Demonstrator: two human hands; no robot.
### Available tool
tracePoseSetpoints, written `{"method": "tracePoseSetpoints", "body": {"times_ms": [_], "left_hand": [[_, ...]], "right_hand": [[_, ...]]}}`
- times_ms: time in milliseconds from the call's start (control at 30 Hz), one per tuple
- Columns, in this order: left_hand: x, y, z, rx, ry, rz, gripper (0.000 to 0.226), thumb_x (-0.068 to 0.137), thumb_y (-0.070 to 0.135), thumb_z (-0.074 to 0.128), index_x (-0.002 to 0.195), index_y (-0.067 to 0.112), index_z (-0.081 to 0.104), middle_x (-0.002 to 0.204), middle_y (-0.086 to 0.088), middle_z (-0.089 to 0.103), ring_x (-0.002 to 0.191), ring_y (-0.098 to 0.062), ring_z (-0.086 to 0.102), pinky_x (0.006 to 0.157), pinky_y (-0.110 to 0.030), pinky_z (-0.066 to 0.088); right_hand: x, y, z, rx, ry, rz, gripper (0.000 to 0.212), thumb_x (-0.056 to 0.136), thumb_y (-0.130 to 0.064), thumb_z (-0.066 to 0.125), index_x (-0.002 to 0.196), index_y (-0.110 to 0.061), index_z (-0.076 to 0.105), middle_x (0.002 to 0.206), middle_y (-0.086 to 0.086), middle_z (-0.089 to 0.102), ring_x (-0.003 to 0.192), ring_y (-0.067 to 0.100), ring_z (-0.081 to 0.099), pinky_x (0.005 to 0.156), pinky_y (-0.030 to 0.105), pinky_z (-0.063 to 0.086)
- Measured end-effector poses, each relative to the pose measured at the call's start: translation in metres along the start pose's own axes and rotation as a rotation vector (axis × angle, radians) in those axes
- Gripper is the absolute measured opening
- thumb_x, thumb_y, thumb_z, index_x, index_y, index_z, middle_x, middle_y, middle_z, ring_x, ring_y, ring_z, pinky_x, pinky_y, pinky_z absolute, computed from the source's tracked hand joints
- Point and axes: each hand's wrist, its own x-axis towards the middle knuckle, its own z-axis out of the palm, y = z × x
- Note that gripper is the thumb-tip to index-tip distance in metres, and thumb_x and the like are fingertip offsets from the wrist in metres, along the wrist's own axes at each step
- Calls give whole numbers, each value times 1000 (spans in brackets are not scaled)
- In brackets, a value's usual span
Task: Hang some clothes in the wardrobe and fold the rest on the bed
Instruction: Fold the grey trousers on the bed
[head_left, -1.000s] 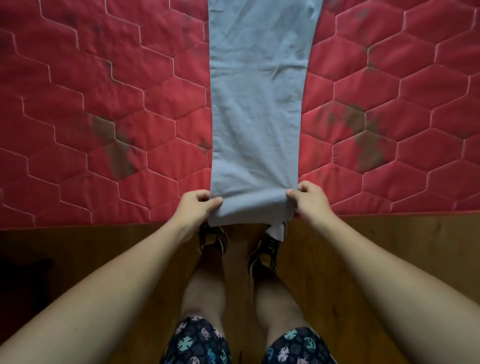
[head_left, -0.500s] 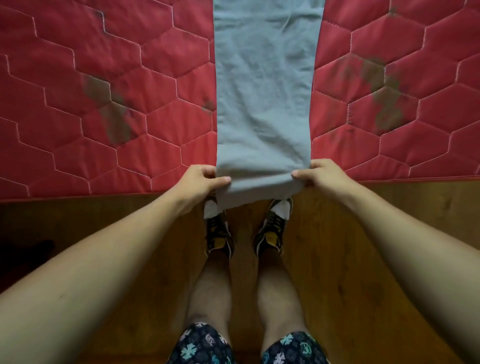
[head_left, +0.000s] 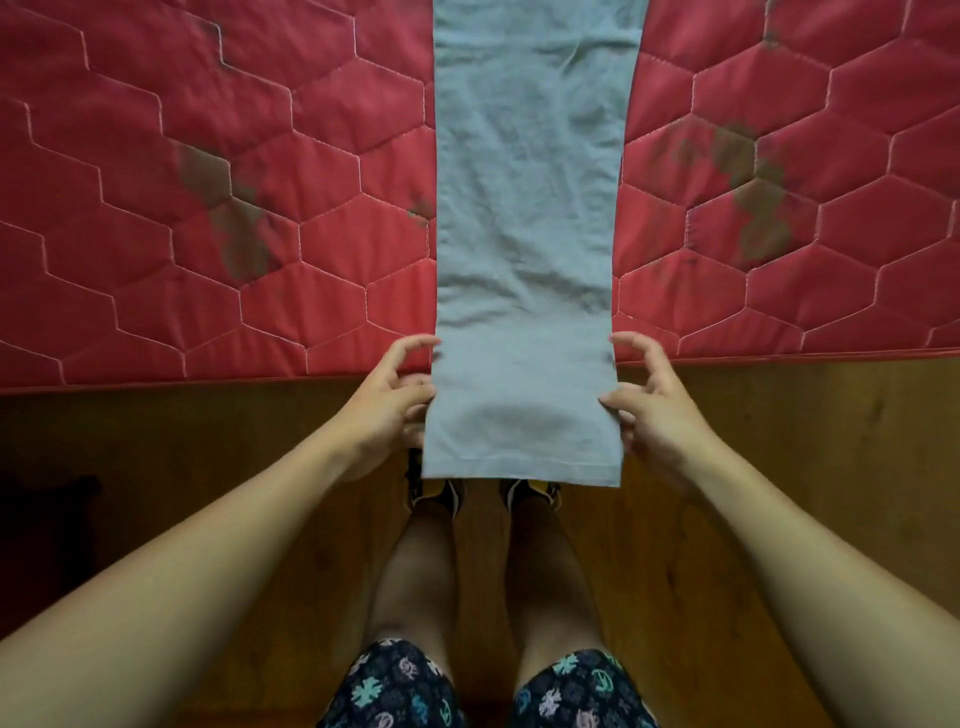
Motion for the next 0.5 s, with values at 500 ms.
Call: {"method": "tracePoseSetpoints", "body": {"times_ms": [500], "left_hand": [[82, 196, -10, 4, 30, 509, 29, 98, 12, 56, 123, 9, 68, 123, -14, 70, 106, -23, 68, 84, -36, 55]], "right_hand": [[80, -182, -16, 93, -186, -433, 20, 91, -29, 67, 100, -14, 77, 106, 6, 73, 101, 19, 68, 89, 31, 54]]}}
